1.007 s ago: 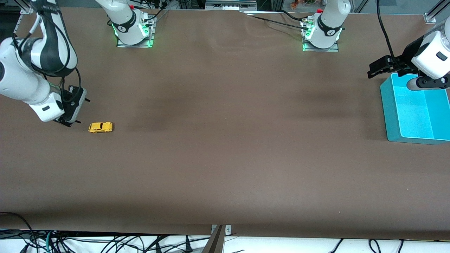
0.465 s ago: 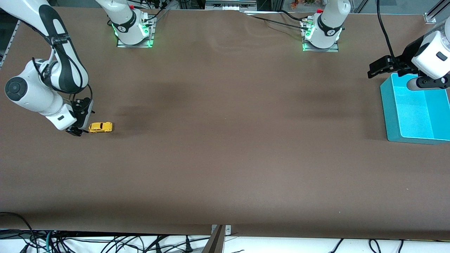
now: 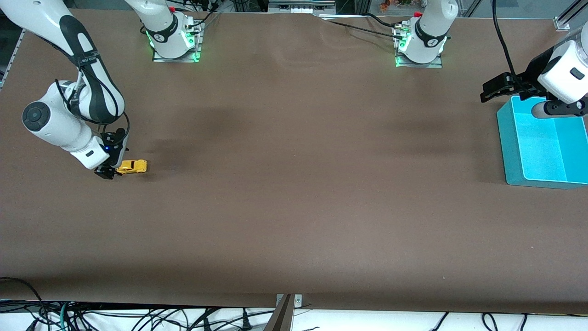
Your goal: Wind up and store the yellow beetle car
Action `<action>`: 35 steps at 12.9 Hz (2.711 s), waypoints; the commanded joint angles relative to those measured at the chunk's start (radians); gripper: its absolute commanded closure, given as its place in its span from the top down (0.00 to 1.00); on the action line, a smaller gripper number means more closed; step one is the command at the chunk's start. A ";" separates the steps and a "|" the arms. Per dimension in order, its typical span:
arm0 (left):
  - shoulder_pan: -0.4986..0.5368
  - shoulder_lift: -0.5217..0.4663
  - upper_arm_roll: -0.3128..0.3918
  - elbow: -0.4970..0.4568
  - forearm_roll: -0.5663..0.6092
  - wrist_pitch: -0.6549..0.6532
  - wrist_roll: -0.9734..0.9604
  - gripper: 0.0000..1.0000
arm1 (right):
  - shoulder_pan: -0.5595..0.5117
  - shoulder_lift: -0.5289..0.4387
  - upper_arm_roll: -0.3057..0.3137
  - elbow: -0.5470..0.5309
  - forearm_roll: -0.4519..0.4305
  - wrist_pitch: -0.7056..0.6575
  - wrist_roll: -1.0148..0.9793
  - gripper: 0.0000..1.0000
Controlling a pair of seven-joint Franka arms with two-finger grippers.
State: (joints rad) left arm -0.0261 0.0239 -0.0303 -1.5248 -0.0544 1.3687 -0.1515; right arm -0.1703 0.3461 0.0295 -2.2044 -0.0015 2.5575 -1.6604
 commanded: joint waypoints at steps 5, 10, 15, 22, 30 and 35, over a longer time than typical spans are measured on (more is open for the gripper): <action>0.003 0.014 -0.005 0.034 0.022 -0.023 0.004 1.00 | -0.024 0.031 0.006 -0.023 -0.002 0.070 -0.041 0.92; 0.003 0.014 -0.005 0.032 0.022 -0.025 0.004 1.00 | -0.028 0.042 0.006 -0.043 -0.002 0.105 -0.041 0.53; 0.003 0.014 -0.005 0.032 0.021 -0.025 0.004 1.00 | -0.029 0.053 0.007 -0.041 0.000 0.105 -0.041 0.26; 0.005 0.014 -0.005 0.032 0.021 -0.025 0.004 1.00 | -0.046 0.068 0.006 -0.043 0.000 0.119 -0.074 0.16; 0.005 0.014 -0.005 0.032 0.021 -0.025 0.004 1.00 | -0.164 0.093 0.006 -0.043 0.002 0.124 -0.223 0.13; 0.005 0.014 -0.005 0.032 0.021 -0.025 0.004 1.00 | -0.259 0.122 0.006 -0.041 0.006 0.130 -0.335 0.13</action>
State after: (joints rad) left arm -0.0261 0.0239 -0.0301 -1.5248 -0.0544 1.3677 -0.1515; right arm -0.3685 0.3961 0.0348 -2.2266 0.0036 2.6834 -1.9191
